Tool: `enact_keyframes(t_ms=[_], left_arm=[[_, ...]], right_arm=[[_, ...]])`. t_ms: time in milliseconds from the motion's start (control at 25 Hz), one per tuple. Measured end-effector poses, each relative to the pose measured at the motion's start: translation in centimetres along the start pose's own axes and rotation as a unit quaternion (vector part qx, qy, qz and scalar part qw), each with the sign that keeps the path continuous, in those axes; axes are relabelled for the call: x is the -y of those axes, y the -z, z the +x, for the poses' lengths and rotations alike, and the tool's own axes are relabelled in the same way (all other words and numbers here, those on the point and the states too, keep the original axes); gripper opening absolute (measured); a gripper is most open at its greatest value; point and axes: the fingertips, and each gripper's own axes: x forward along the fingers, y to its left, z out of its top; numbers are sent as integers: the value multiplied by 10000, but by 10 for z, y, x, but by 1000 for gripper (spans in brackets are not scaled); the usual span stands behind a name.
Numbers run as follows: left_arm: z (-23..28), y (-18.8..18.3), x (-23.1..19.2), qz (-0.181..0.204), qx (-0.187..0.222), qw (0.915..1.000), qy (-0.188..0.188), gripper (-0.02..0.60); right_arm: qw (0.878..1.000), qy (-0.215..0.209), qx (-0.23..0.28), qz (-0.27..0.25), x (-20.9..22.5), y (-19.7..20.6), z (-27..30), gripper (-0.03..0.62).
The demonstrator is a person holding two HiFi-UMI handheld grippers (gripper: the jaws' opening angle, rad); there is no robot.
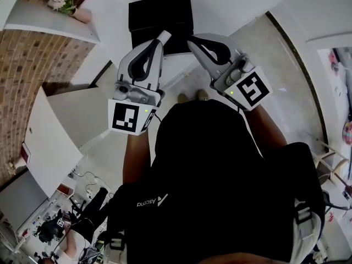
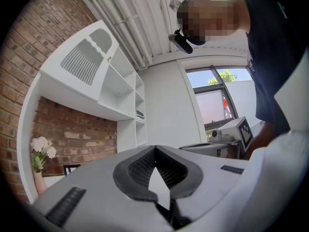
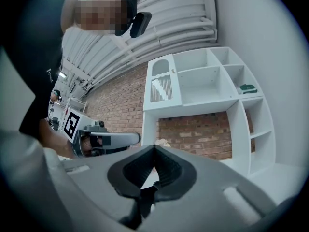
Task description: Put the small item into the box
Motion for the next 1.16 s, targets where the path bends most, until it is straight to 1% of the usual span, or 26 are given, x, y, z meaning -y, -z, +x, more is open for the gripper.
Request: enact_keyframes(t_ms=[480, 1160], left_arm=[[-12, 6, 1, -60, -49, 10000, 23, -2], [-10, 8, -6, -89, -63, 9998, 178, -2]], right_arm=[[10000, -33, -31, -26, -13, 4, 4, 0], [9999, 94, -49, -88, -12, 3, 9, 0]])
